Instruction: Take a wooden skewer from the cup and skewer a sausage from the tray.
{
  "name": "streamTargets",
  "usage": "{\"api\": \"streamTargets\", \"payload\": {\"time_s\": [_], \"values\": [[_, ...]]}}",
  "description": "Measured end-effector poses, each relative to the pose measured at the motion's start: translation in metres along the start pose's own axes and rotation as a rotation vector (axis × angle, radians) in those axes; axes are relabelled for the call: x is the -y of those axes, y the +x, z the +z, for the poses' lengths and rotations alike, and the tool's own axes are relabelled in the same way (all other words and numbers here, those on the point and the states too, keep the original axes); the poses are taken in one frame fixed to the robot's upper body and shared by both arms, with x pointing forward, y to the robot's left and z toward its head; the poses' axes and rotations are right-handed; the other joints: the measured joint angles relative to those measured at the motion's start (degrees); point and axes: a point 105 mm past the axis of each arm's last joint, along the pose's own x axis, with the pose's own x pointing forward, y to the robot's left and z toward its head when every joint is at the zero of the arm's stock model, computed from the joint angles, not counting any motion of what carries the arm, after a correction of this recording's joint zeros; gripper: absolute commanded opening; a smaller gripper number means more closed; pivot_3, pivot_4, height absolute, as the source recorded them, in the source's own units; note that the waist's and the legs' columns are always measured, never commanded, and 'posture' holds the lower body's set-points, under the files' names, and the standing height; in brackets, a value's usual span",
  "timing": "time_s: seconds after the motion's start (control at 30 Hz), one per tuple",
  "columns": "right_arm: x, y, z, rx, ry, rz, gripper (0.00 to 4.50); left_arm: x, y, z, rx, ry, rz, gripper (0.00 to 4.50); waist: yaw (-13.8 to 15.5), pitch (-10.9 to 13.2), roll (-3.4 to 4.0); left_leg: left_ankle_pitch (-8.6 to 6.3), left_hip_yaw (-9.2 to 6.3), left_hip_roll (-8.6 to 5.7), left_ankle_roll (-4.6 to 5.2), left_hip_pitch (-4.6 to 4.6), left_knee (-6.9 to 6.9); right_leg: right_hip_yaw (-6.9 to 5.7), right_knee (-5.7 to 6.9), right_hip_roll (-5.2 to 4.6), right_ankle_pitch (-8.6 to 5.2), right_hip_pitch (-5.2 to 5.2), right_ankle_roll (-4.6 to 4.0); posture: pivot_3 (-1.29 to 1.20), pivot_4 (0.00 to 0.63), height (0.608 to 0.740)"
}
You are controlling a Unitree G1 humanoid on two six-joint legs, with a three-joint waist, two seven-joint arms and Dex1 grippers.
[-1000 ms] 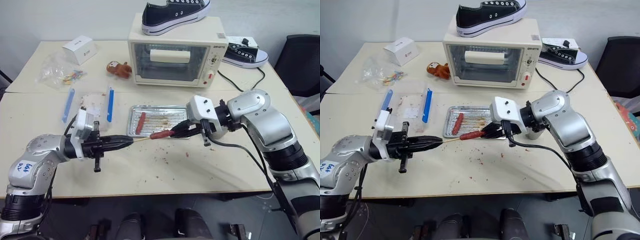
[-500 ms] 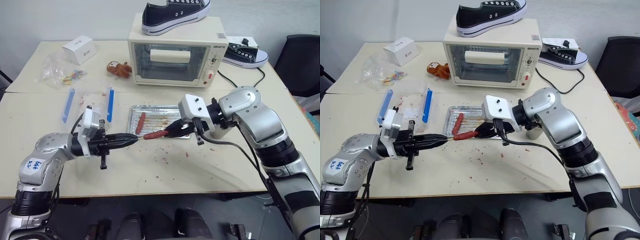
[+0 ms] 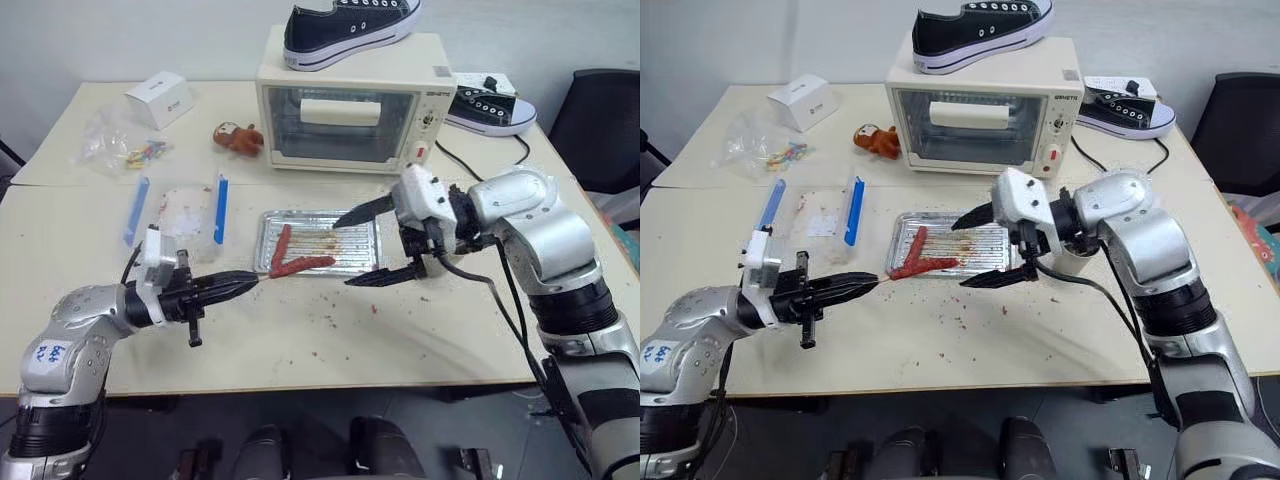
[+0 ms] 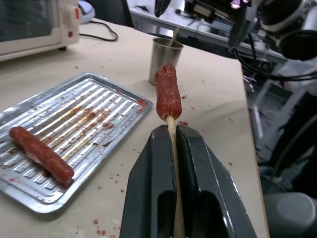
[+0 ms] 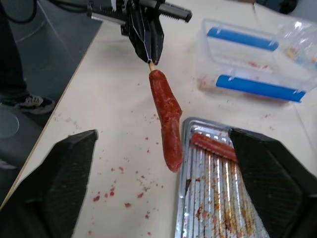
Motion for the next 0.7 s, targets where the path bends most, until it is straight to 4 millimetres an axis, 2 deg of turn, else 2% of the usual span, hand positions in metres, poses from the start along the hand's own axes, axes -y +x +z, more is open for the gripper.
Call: {"api": "streamTargets", "payload": {"time_s": [0.13, 0.27, 0.47, 0.57, 0.7], "values": [[-0.003, -0.014, 0.007, 0.155, 0.002, -0.121, 4.47, -0.005, -0.016, 0.006, 0.079, -0.015, 0.145, 0.00, 0.10, 0.00, -0.01, 0.00, -0.04, 0.04, 0.00, 0.00, 0.00, 0.00, 0.00, -0.02, 0.00, 0.02, 0.00, 0.00, 0.150, 0.740], [-0.018, -0.033, 0.010, 0.376, 0.101, -0.299, 4.47, -0.025, -0.040, 0.016, 0.215, -0.023, 0.407, 0.00, 0.35, -0.02, -0.04, 0.00, -0.13, 0.02, 0.01, 0.04, 0.02, -0.02, 0.00, -0.05, 0.00, 0.14, 0.00, 0.00, 0.150, 0.740], [-0.038, -0.047, -0.005, 0.436, 0.131, -0.489, 4.47, -0.073, -0.074, 0.023, 0.381, -0.021, 0.829, 0.00, 1.49, -0.06, -0.10, 0.01, -0.10, -0.11, 0.03, 0.10, 0.02, 0.00, 0.03, -0.06, 0.00, 0.17, 0.01, 0.00, 0.150, 0.740], [-0.045, -0.048, -0.015, 0.415, 0.106, -0.579, 4.47, -0.093, -0.079, 0.013, 0.381, -0.055, 0.950, 0.00, 1.55, -0.08, -0.13, 0.01, -0.08, -0.21, 0.04, 0.09, 0.02, -0.01, 0.02, -0.03, 0.01, 0.16, 0.03, 0.00, 0.150, 0.740], [-0.046, -0.050, -0.016, 0.415, 0.083, -0.647, 4.47, -0.110, -0.080, 0.005, 0.362, -0.088, 1.016, 0.00, 1.53, -0.09, -0.15, 0.02, -0.07, -0.23, 0.03, 0.09, 0.02, -0.01, 0.02, 0.00, 0.01, 0.16, 0.02, 0.00, 0.150, 0.740]]}}
